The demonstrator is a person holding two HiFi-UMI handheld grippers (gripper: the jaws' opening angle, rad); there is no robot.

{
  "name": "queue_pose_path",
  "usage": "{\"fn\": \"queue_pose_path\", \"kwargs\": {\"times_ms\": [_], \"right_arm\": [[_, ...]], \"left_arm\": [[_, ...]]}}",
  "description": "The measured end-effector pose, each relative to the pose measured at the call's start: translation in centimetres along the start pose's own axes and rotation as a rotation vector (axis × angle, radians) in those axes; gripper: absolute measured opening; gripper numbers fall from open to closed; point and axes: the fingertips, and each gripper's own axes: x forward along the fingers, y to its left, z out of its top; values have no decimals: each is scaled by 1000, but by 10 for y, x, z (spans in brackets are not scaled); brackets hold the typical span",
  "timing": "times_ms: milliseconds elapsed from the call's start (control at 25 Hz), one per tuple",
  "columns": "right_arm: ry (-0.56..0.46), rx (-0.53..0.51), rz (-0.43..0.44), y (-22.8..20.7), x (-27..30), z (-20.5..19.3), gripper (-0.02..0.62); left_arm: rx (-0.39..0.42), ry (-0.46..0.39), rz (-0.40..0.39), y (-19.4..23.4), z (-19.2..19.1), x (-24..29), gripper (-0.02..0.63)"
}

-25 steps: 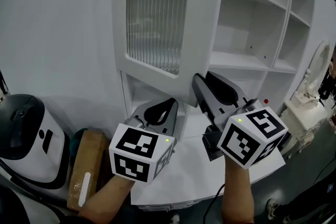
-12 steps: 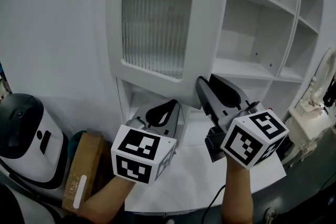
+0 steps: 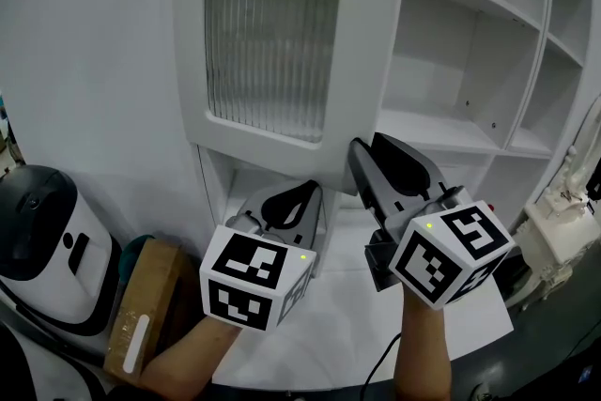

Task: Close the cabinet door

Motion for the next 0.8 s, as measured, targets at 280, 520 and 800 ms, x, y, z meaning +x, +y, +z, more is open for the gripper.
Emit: {"fn": "queue_pose_path", "kwargs": {"times_ms": [280, 520, 800], "right_arm": [[-3, 28, 32, -13, 6, -3, 104], [5, 8, 23, -22, 14, -5, 106], [-11, -34, -54, -35, 22, -9, 110]], "left_arm": [[-7, 10, 30, -4, -4, 16, 12], [-10, 7, 55, -4, -1, 23, 12], [-24, 8, 72, 7, -4, 23, 12]]}}
